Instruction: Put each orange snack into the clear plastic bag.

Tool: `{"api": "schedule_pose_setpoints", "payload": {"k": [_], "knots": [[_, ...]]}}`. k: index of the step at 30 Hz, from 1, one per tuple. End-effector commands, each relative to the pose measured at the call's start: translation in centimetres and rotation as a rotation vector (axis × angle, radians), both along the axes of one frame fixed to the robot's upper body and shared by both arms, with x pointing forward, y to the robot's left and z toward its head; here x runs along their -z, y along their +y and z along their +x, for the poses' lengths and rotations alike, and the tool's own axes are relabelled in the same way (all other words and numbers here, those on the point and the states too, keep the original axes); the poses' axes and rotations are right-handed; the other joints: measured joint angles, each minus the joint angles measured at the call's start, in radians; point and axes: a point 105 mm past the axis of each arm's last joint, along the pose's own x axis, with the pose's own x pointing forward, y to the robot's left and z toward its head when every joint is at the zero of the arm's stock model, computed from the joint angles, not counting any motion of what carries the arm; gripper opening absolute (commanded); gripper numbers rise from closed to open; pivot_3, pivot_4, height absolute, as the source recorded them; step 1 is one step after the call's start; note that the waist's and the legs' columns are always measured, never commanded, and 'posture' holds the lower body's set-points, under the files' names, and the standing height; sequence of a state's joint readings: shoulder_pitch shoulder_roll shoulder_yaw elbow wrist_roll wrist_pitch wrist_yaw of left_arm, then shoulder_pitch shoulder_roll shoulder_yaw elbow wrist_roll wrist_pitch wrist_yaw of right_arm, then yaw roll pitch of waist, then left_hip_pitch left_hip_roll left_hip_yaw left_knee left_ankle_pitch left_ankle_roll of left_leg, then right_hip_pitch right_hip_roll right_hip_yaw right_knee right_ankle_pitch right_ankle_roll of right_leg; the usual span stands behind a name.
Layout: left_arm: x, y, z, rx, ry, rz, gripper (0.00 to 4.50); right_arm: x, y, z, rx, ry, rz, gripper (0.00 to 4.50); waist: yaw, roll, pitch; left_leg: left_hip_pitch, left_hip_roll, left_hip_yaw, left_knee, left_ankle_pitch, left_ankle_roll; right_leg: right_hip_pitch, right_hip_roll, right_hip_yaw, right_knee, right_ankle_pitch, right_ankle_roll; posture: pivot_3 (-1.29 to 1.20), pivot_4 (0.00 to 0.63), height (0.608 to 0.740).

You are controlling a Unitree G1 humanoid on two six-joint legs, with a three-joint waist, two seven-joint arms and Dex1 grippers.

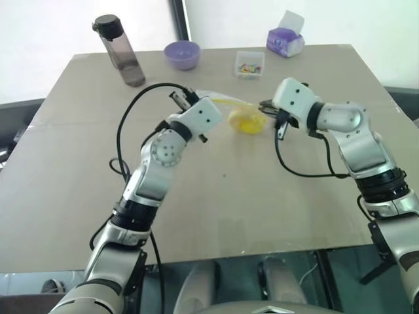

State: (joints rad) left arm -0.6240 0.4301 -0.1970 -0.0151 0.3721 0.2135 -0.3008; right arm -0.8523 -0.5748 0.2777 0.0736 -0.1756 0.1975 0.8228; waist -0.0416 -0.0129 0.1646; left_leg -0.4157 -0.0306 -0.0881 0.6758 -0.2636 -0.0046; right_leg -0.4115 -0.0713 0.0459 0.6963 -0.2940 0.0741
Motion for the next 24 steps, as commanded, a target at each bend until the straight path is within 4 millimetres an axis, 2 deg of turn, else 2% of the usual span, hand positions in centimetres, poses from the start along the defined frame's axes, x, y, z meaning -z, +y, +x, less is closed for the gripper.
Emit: {"api": "schedule_pose_setpoints", "payload": {"k": [1,19,22,24], "knots": [[-1.5,2.7,0.4,-0.105,-0.049,-0.019,0.00,-0.1,-2.6,0.6,0.100,0.002,-0.031,0.05,0.000,0.000,0.000,0.000,0.000,0.000,0.000,0.000,0.000,0.000,0.000,0.000,0.000,0.000,0.000,0.00,0.150,0.740],[-1.1,2.4,0.5,-0.093,-0.040,-0.027,0.00,0.4,-4.9,1.1,0.185,0.020,-0.099,0.05,0.000,0.000,0.000,0.000,0.000,0.000,0.000,0.000,0.000,0.000,0.000,0.000,0.000,0.000,0.000,0.00,0.150,0.740],[-1.0,2.3,0.7,-0.090,-0.034,-0.043,0.00,-0.3,-4.6,1.4,0.181,-0.017,-0.063,0.05,0.000,0.000,0.000,0.000,0.000,0.000,0.000,0.000,0.000,0.000,0.000,0.000,0.000,0.000,0.000,0.00,0.150,0.740],[-2.6,1.4,1.6,-0.059,-0.070,-0.104,0.00,-3.6,-4.0,2.5,0.203,-0.167,0.011,0.05,0.000,0.000,0.000,0.000,0.000,0.000,0.000,0.000,0.000,0.000,0.000,0.000,0.000,0.000,0.000,0.00,0.150,0.740]]}}
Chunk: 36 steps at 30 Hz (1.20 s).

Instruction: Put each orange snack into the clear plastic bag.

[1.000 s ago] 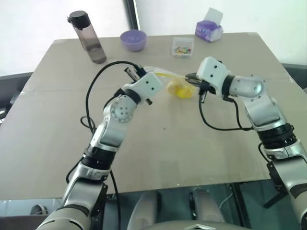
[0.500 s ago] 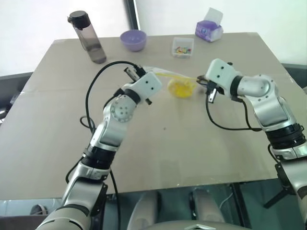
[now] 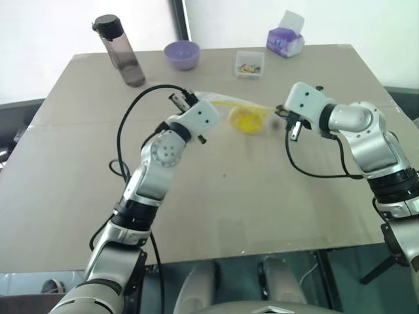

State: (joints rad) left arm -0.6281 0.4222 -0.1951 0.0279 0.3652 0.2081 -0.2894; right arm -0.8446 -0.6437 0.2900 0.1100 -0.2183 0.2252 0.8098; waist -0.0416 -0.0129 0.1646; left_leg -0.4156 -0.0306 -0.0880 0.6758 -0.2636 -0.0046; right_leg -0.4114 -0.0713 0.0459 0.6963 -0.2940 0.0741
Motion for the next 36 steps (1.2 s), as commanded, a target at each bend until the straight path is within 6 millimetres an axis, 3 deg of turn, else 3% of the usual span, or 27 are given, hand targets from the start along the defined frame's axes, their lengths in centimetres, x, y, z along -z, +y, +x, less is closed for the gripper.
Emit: {"api": "schedule_pose_setpoints", "payload": {"k": [1,4,7,11,14,16,18,21,22,25,26,27,28,30,36], "knots": [[-4.1,0.7,1.4,-0.036,-0.119,-0.108,0.00,-5.8,-0.9,1.8,0.081,-0.256,0.097,0.05,0.000,0.000,0.000,0.000,0.000,0.000,0.001,0.000,0.000,0.000,0.000,0.000,0.001,0.000,0.000,0.00,0.150,0.740],[-8.1,-0.2,1.9,0.013,-0.231,-0.182,0.00,-9.7,-0.9,2.3,0.098,-0.397,0.170,0.05,0.000,-0.001,0.001,-0.001,0.000,0.000,0.002,0.000,0.000,-0.001,0.000,0.000,0.001,0.000,0.000,0.00,0.150,0.740],[-8.4,-1.0,1.9,0.075,-0.228,-0.193,0.00,-10.3,-1.1,2.2,0.086,-0.417,0.180,0.05,-0.001,-0.001,-0.001,-0.001,0.000,0.000,-0.001,0.000,0.000,-0.001,-0.001,0.000,-0.002,0.000,0.000,0.00,0.150,0.740],[-5.0,-1.3,1.1,0.127,-0.144,-0.153,0.00,-7.9,-1.5,1.2,0.049,-0.317,0.152,0.05,-0.003,0.000,-0.001,0.000,0.000,0.001,-0.006,0.000,0.000,-0.001,-0.001,-0.001,-0.002,0.000,0.000,0.00,0.150,0.740],[-1.6,-1.7,-0.6,0.185,-0.025,-0.126,0.00,-3.9,-1.6,-0.7,0.007,-0.129,0.112,0.05,-0.004,0.000,-0.001,-0.001,0.000,0.001,-0.007,0.000,0.000,-0.002,-0.001,-0.001,-0.002,0.000,0.000,0.00,0.150,0.740],[1.2,-2.2,-2.3,0.239,0.065,-0.100,0.00,-0.2,-1.4,-2.8,-0.046,0.032,0.061,0.05,-0.002,0.000,-0.001,-0.002,0.000,0.001,-0.006,0.000,0.000,-0.003,-0.001,-0.001,-0.002,0.000,0.000,0.00,0.150,0.740],[3.4,-2.3,-4.0,0.269,0.146,-0.100,0.00,2.2,-1.4,-4.6,-0.060,0.143,0.051,0.05,-0.002,0.000,-0.001,-0.002,0.000,0.000,-0.006,0.000,0.000,-0.003,-0.001,0.000,-0.003,0.000,0.000,0.00,0.150,0.740],[5.2,-2.3,-5.9,0.291,0.237,-0.120,0.00,3.1,-1.4,-5.4,-0.044,0.178,0.075,0.05,-0.003,0.000,-0.001,0.000,0.001,0.002,-0.003,0.000,0.000,-0.003,-0.001,0.001,0.000,0.000,0.000,0.00,0.150,0.740],[5.4,-2.2,-6.2,0.288,0.250,-0.133,0.32,3.1,-1.4,-5.4,-0.026,0.180,0.101,0.01,-0.002,0.000,-0.001,0.001,0.001,0.002,-0.002,0.000,0.001,-0.002,0.000,0.001,0.001,0.000,0.000,0.00,0.150,0.740],[6.5,-2.2,-7.2,0.295,0.313,-0.189,1.22,4.4,-1.7,-5.7,0.001,0.209,0.136,1.01,0.004,0.000,-0.001,0.007,0.001,0.000,-0.001,-0.003,0.005,0.005,0.000,0.000,0.002,0.001,-0.001,0.00,0.150,0.740],[6.8,-2.2,-7.4,0.297,0.340,-0.226,1.78,4.9,-2.1,-5.9,0.015,0.209,0.121,1.55,0.006,0.000,-0.001,0.012,0.001,-0.001,-0.001,-0.003,0.005,0.010,0.000,-0.001,0.000,0.001,-0.001,0.00,0.150,0.740],[6.8,-2.1,-7.7,0.299,0.361,-0.266,1.90,5.6,-2.5,-6.5,0.024,0.269,0.139,1.68,0.012,0.000,-0.001,0.016,0.001,-0.001,-0.003,-0.003,0.005,0.016,0.000,-0.002,-0.002,0.001,-0.001,0.00,0.150,0.740],[6.8,-2.0,-7.8,0.298,0.375,-0.292,2.43,6.0,-2.8,-7.0,0.029,0.313,0.152,2.28,0.014,0.000,-0.001,0.017,0.001,-0.001,-0.004,-0.003,0.005,0.017,0.000,-0.002,-0.003,0.000,-0.001,0.00,0.150,0.740],[6.7,-1.8,-8.1,0.307,0.398,-0.320,2.95,6.3,-2.9,-8.1,0.013,0.388,0.189,2.82,0.017,0.000,0.000,0.017,0.001,-0.001,-0.004,-0.003,0.005,0.017,-0.001,-0.002,-0.003,0.000,-0.001,0.00,0.150,0.740],[6.2,2.5,-11.4,0.297,0.537,-0.555,2.95,8.2,-9.0,-10.6,0.184,0.442,0.563,2.82,0.025,0.000,-0.001,0.017,0.005,0.000,-0.006,-0.003,0.005,0.017,0.000,-0.001,-0.005,0.000,-0.001,0.00,0.150,0.740]]}}
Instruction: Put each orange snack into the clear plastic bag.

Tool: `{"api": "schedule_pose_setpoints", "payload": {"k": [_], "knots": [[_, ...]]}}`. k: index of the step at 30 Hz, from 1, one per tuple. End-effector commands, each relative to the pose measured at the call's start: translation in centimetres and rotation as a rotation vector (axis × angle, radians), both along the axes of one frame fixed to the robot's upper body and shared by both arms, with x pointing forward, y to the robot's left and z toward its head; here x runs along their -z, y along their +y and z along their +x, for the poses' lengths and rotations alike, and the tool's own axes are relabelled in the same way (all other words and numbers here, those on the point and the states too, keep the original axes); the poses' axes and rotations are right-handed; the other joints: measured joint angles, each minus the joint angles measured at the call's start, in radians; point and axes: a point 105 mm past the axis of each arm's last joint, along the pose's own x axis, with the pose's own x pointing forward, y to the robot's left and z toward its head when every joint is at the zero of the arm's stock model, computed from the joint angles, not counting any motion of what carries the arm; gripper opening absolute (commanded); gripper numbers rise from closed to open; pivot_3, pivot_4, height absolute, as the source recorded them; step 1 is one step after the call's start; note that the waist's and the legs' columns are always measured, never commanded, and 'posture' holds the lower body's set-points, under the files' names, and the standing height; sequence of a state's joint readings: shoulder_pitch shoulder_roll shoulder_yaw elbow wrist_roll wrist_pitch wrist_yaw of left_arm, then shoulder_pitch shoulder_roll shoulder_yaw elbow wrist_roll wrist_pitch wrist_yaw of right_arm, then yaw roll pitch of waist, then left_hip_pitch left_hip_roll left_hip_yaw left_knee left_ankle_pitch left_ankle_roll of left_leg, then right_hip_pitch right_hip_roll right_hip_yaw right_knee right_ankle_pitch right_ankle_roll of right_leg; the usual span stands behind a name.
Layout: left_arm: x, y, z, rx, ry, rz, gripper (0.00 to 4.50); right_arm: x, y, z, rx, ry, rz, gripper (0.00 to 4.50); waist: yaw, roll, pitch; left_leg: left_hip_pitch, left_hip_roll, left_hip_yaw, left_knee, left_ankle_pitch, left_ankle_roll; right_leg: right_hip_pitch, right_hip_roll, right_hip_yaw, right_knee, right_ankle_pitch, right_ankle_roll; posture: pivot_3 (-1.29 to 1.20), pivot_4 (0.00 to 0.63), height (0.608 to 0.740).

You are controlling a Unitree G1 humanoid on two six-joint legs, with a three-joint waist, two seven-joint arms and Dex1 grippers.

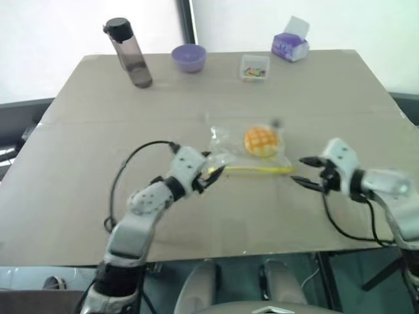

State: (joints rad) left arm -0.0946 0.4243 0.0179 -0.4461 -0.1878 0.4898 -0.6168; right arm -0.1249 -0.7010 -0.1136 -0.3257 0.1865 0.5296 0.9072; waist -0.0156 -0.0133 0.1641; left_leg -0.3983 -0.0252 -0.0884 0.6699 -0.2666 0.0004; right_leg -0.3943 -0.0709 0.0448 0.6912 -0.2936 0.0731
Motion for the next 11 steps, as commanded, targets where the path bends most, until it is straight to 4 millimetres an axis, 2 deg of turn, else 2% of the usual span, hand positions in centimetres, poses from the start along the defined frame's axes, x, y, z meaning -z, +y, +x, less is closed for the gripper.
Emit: {"api": "schedule_pose_setpoints", "payload": {"k": [1,2,6,11], "knots": [[-1.4,1.7,-1.9,-0.017,0.024,-0.102,2.95,-1.8,-2.2,-0.7,0.085,-0.112,0.140,2.82,-0.001,0.000,0.000,0.001,0.000,0.001,0.000,0.000,0.000,0.000,0.000,0.001,0.000,0.000,0.000,0.00,0.150,0.740],[-1.1,2.2,-2.5,-0.020,0.051,-0.107,2.95,-2.0,-2.7,-1.2,0.095,-0.142,0.165,2.82,-0.002,0.000,0.000,0.002,0.000,0.002,0.000,0.000,0.000,0.000,0.000,0.002,0.001,0.000,0.000,0.00,0.150,0.740],[0.3,4.9,-5.0,-0.035,0.114,-0.024,2.95,0.1,-4.6,-5.3,0.033,0.043,0.225,2.82,0.002,0.002,0.000,0.007,0.001,0.002,-0.001,0.000,0.000,0.006,0.000,0.001,0.000,0.000,0.000,0.00,0.150,0.740],[0.8,5.6,-5.6,-0.004,0.114,0.020,2.95,0.7,-5.6,-6.4,-0.014,0.070,0.217,2.82,0.002,0.003,0.001,0.021,0.002,0.001,-0.002,-0.002,0.002,0.025,0.001,-0.002,-0.013,0.000,0.000,0.00,0.150,0.740]]}}
